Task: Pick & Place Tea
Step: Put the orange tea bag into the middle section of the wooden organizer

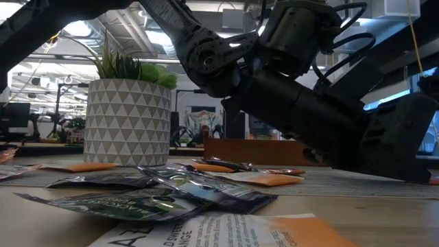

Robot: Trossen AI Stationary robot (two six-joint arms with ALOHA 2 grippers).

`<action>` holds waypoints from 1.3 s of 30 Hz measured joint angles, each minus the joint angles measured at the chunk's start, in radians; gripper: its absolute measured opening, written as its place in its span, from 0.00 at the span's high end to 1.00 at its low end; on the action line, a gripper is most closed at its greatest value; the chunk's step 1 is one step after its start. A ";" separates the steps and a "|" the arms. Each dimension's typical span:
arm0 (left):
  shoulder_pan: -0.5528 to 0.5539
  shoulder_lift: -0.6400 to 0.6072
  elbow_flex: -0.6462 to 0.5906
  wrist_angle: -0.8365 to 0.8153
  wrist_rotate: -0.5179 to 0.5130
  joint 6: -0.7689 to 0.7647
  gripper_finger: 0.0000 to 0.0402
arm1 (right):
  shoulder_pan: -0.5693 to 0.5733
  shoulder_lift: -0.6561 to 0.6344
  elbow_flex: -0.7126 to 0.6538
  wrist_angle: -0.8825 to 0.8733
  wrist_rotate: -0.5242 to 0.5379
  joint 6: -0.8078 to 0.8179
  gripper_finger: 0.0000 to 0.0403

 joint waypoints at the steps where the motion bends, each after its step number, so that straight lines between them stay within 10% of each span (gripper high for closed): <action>1: 0.000 0.000 0.000 0.000 0.000 0.000 0.80 | 0.021 -0.004 -0.021 0.043 0.024 0.021 0.75; 8: 0.000 0.000 0.000 -0.004 0.000 0.000 0.80 | 0.117 -0.009 -0.144 0.280 0.192 0.100 0.75; 39: 0.002 -0.048 -0.002 -0.064 0.067 0.026 0.80 | 0.128 -0.007 -0.129 0.291 0.184 -0.041 0.99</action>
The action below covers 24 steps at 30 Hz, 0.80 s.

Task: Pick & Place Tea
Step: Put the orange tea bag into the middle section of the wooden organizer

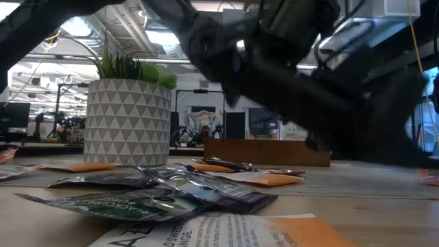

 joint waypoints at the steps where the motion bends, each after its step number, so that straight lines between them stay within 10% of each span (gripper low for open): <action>1: 0.000 -0.020 0.000 -0.022 0.008 0.011 0.80 | 0.000 -0.001 0.015 -0.020 0.001 -0.015 0.99; 13: -0.014 -0.319 0.001 -0.290 -0.027 0.199 0.80 | -0.028 -0.002 0.368 -0.570 0.105 -0.229 0.99; 24: -0.054 -0.588 -0.062 -0.556 -0.037 0.175 0.80 | -0.258 -0.003 0.647 -0.688 0.182 -0.840 0.99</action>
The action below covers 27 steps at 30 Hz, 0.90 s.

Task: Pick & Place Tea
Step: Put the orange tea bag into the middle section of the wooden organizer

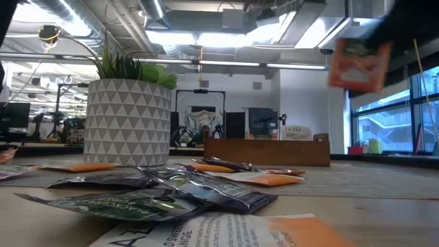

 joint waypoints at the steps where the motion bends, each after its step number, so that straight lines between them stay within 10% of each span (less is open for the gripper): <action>1: -0.008 -0.019 -0.027 0.014 -0.001 -0.009 0.80 | -0.026 0.000 0.015 0.003 -0.004 -0.062 0.99; 15: -0.160 -0.275 -0.537 0.500 -0.201 -0.121 0.80 | -0.471 0.016 0.064 0.275 -0.198 -0.823 0.99; 27: -0.194 -0.329 -0.584 0.491 -0.295 -0.103 0.80 | -0.763 0.160 0.063 0.378 -0.368 -1.047 0.99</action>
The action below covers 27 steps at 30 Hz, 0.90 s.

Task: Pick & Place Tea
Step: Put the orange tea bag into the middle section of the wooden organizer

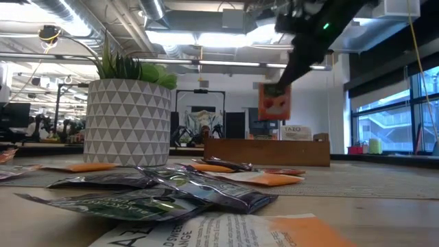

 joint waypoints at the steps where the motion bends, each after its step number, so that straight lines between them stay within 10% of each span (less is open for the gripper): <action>1: 0.000 0.000 0.000 -0.005 0.000 0.000 0.80 | -0.013 0.020 0.000 0.026 -0.020 -0.015 0.99; 27: 0.003 0.002 0.000 -0.054 0.001 -0.018 0.81 | -0.125 0.264 0.000 0.139 -0.107 -0.077 0.90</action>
